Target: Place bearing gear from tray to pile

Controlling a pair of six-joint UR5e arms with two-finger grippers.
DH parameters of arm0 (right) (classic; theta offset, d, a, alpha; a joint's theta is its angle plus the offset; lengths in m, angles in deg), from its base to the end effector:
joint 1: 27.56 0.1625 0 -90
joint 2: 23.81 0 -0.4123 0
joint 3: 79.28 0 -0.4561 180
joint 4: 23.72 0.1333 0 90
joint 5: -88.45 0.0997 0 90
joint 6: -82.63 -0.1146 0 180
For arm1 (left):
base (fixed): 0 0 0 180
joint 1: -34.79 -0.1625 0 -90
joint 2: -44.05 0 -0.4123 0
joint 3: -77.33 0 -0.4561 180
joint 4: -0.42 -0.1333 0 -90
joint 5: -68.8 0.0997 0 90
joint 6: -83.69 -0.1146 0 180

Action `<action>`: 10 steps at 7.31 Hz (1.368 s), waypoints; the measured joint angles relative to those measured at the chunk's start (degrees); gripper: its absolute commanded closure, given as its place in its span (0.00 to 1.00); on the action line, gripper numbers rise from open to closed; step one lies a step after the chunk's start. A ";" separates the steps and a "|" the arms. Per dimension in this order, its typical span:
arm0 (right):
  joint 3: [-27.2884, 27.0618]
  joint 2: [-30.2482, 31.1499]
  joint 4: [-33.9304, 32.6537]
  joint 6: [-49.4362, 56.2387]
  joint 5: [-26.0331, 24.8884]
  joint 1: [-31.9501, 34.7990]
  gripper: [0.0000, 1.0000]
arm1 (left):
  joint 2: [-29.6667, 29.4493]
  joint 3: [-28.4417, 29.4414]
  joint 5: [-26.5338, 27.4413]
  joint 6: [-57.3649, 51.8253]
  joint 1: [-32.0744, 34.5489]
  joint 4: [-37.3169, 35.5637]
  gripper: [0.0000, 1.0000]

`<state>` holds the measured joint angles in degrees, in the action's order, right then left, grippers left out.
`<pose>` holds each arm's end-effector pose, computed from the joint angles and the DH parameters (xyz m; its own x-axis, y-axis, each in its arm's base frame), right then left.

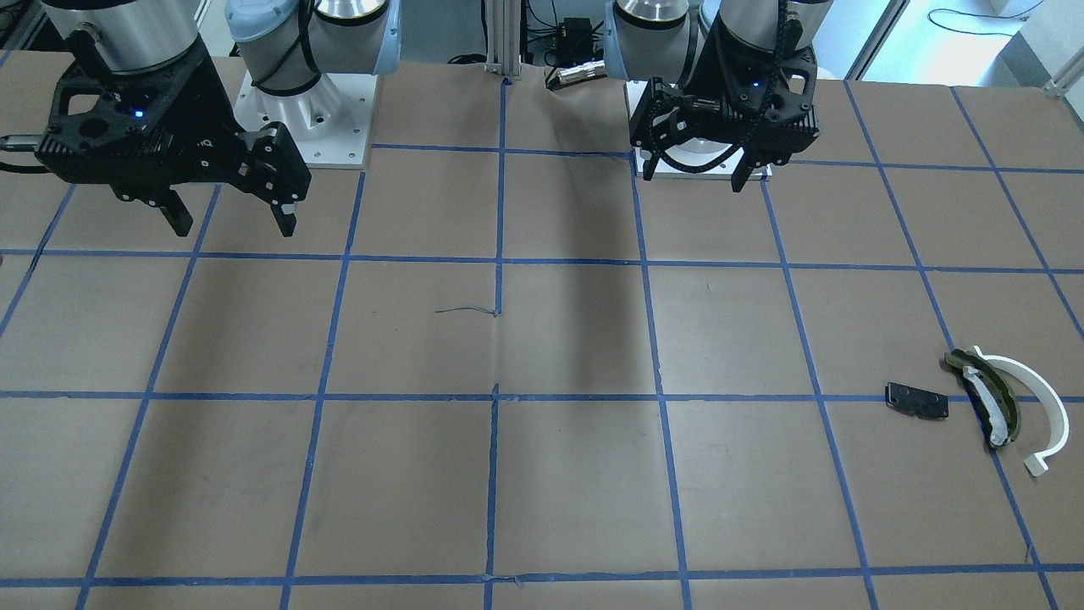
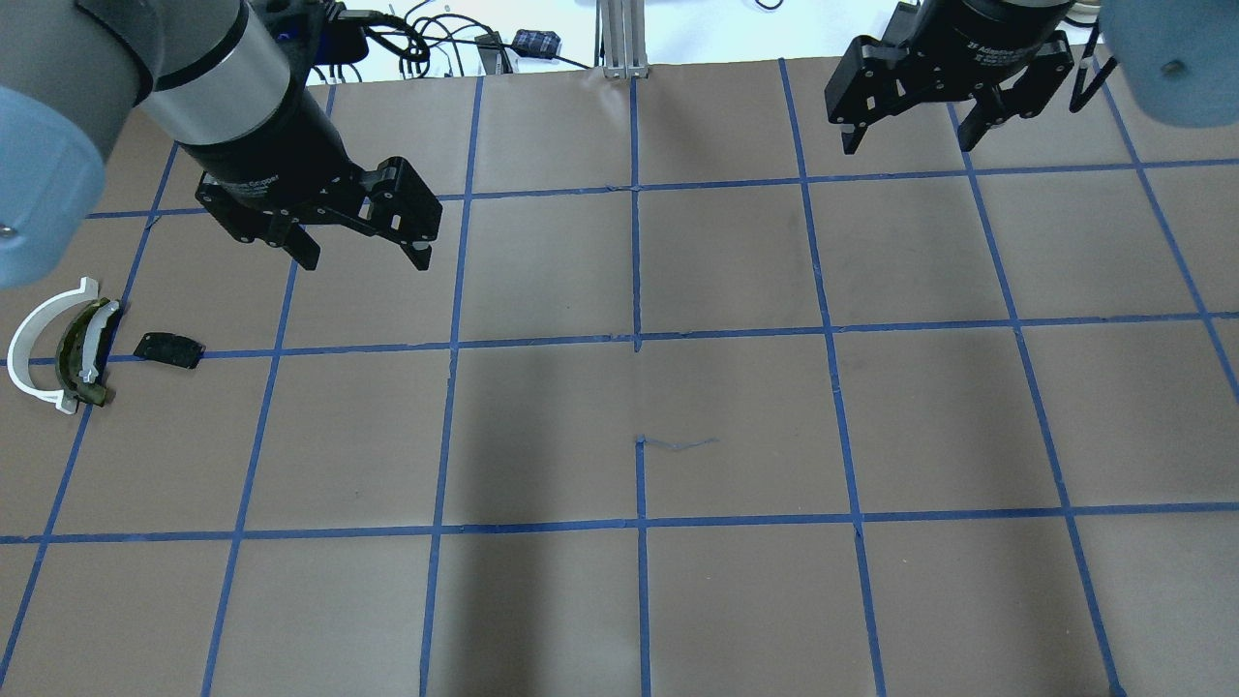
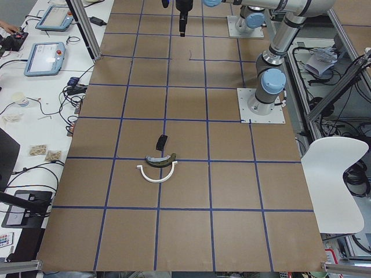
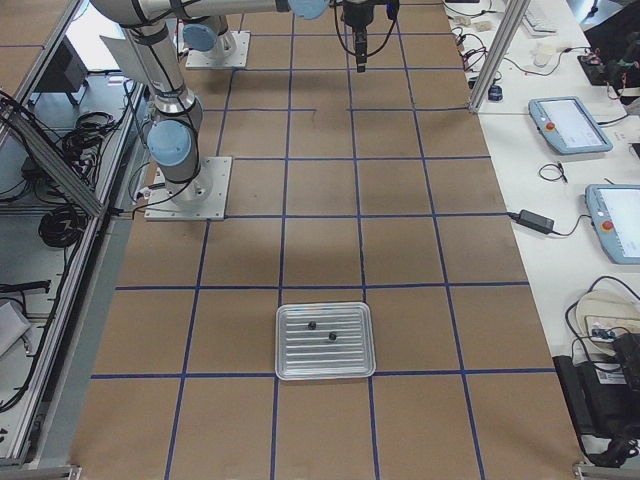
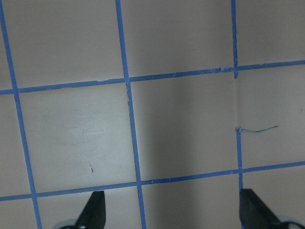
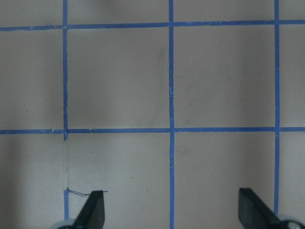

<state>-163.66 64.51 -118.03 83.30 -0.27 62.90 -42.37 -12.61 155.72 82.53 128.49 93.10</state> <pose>0.1405 -0.5811 0.5069 -0.9995 -0.0228 -0.0204 -0.0196 0.9894 -0.1437 -0.1734 -0.5209 0.4902 -0.9949 0.0855 0.0534 0.0847 0.9962 -0.0178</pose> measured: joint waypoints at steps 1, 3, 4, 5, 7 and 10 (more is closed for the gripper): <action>0.50 -0.02 -0.02 4.46 -0.63 -1.26 0.00 | -0.01 0.21 0.02 -0.02 -0.18 -0.11 0.00; 1.09 -0.09 0.48 20.74 -1.07 -10.24 0.00 | -0.10 0.42 0.01 0.03 -0.25 -0.30 0.00; 0.95 -0.28 0.56 31.49 -1.12 -16.88 0.00 | -0.19 0.52 -0.07 0.07 -0.24 -0.38 0.00; 0.81 -1.03 0.51 41.86 -1.25 -24.21 0.00 | -0.15 0.54 -0.15 0.09 -0.24 -0.41 0.00; 0.75 -5.87 0.09 57.79 -3.41 -37.81 0.00 | -0.06 0.62 -0.25 0.11 -0.21 -0.40 0.00; 0.73 -16.67 -5.85 71.83 -6.48 -49.00 0.00 | -0.04 0.59 -0.20 0.11 -0.17 -0.36 0.00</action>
<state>-162.93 47.83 -123.88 155.13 -6.75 13.89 -42.40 -12.02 155.53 82.63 128.31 92.74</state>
